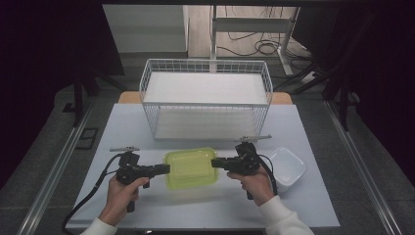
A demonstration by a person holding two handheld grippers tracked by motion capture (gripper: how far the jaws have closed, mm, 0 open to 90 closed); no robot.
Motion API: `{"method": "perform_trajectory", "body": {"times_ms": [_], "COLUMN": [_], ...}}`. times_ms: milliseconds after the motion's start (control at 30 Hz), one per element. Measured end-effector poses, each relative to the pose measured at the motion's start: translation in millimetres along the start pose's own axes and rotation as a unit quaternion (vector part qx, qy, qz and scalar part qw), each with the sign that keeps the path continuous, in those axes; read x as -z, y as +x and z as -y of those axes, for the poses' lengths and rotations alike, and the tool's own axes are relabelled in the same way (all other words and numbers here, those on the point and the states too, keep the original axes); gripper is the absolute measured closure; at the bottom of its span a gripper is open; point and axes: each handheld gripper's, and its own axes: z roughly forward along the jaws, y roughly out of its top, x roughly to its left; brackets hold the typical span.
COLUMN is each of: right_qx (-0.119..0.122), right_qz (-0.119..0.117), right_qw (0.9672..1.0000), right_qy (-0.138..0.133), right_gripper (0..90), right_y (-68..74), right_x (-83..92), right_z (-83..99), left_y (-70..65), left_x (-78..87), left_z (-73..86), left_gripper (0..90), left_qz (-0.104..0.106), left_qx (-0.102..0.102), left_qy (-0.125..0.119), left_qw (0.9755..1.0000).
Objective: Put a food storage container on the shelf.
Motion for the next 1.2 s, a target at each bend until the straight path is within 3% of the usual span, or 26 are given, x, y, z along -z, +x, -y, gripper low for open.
{"method": "perform_trajectory", "body": {"times_ms": [267,500,700,1100,1200], "right_qx": [0.022,0.02,0.026,0.043,0.045], "right_qz": [0.009,0.017,0.022,0.029,0.035], "right_qw": [0.9995,0.9992,0.9983,0.9959,0.9945], "right_qy": [-0.02,-0.029,-0.047,-0.073,-0.087], "right_gripper": [79.1,79.1,79.2,79.2,79.2], "right_y": [10.2,6.5,6.8,19.7,25.6], "right_x": [17.1,25.2,35.5,57.6,65.6], "right_z": [-6.5,-9.5,-20.5,-44.6,-54.8], "left_y": [-12.7,-15.1,-24.5,-42.1,-52.2], "left_x": [1.7,-4.2,-2.6,6.8,13.0], "left_z": [-7.6,-16.8,-38.3,-64.7,-80.5], "left_gripper": [80.1,80.1,79.8,79.8,80.0], "left_qz": [0.002,0.01,0.018,0.029,0.024], "left_qx": [-0.017,-0.019,-0.036,-0.051,-0.069], "left_qy": [-0.014,-0.01,-0.021,-0.036,-0.046], "left_qw": [0.9998,0.9997,0.999,0.9976,0.9963]}}
